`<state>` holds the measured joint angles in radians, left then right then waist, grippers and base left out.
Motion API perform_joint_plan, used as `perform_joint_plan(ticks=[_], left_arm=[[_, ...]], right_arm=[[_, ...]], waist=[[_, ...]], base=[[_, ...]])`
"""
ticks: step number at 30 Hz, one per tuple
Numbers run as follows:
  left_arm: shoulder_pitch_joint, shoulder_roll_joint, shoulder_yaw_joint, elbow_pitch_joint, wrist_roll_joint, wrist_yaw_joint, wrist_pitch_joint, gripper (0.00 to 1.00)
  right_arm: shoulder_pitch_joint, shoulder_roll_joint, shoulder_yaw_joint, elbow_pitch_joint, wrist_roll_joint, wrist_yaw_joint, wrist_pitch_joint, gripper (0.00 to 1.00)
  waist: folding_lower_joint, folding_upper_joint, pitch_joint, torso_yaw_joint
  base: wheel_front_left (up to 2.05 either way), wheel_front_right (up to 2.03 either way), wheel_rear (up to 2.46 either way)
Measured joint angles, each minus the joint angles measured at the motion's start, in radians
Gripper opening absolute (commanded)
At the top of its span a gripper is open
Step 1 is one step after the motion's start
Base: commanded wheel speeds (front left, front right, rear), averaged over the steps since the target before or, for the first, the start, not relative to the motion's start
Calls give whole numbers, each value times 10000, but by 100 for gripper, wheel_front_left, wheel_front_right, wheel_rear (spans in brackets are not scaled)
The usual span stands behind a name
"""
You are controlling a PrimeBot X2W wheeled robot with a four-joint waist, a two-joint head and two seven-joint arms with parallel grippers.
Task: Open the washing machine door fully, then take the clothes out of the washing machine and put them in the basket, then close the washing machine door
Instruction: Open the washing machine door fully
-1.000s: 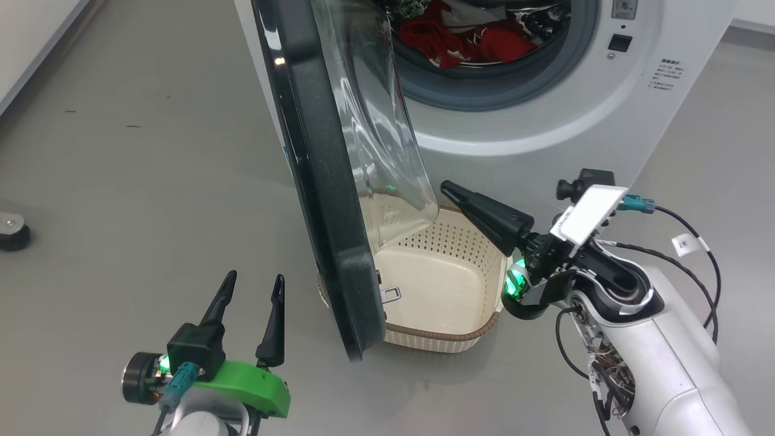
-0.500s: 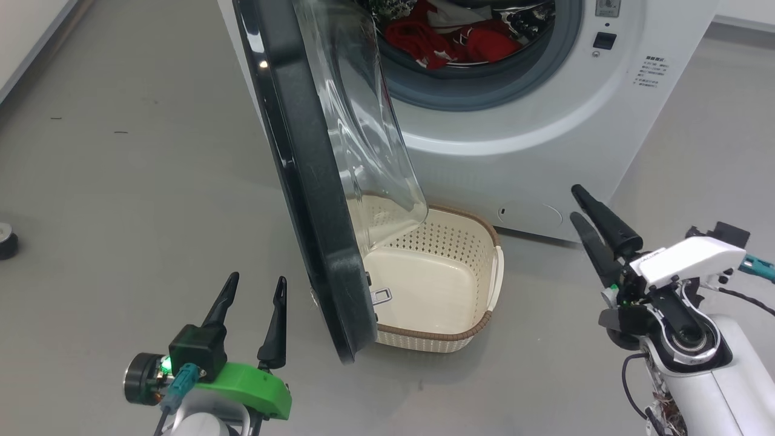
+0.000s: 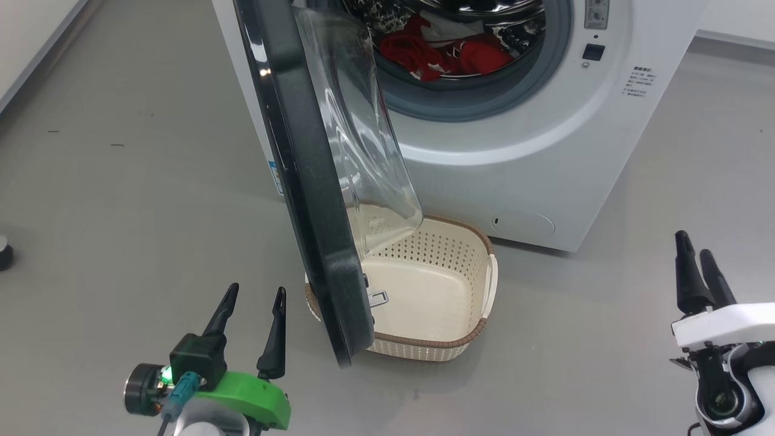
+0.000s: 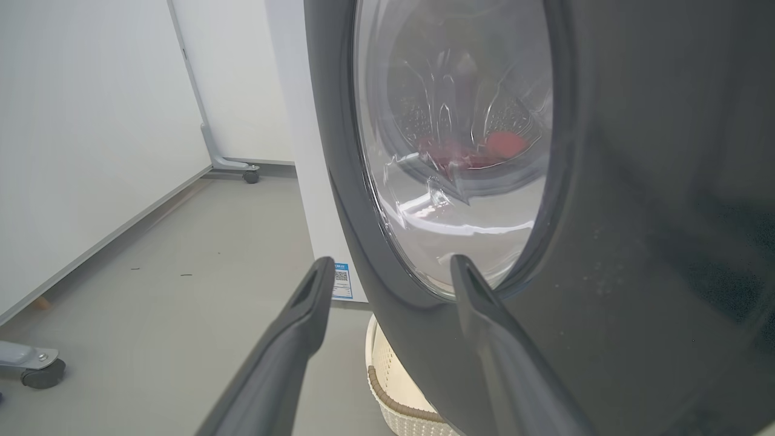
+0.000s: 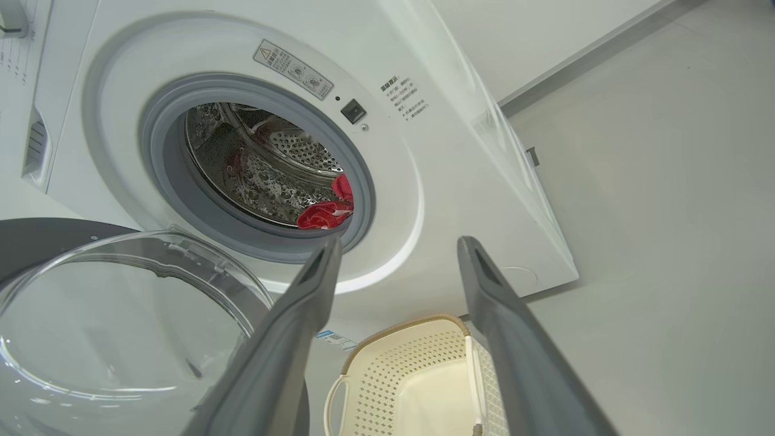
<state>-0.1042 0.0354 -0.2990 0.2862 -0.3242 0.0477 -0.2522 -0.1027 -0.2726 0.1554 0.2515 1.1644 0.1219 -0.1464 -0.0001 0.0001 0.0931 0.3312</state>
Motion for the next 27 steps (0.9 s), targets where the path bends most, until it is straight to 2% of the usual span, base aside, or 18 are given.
perform_joint_plan(ticks=[4,6,10,13,18,27], left_arm=[[51,4,54,40,0,0,2,100],[72,10,44,75,0,0,2,100],[142,13,36,100,0,0,2,100],[163,13,38,111,0,0,2,100],[167,17,54,109,2,0,2,100],[174,17,73,113,0,0,2,100]], right_arm=[[197,-652,309,247,-2033,-27,-1168,100],[257,-880,412,265,-2920,-382,-1547,100],[347,-1250,439,234,-4531,-1158,-1304,100],[390,-1292,443,96,-5404,-1684,-1214,100],[572,-853,142,-617,-6362,-2127,-1145,100],[1370,251,205,-1110,-7225,-2205,-1143,100]], waist=[[0,0,-69,-62],[0,0,-122,-104],[0,0,-186,-156],[1,0,-212,-176],[0,0,-221,-200],[0,0,-201,-229]], base=[[0,0,0],[0,0,0],[0,0,0],[0,0,0],[0,0,0],[0,0,0]])
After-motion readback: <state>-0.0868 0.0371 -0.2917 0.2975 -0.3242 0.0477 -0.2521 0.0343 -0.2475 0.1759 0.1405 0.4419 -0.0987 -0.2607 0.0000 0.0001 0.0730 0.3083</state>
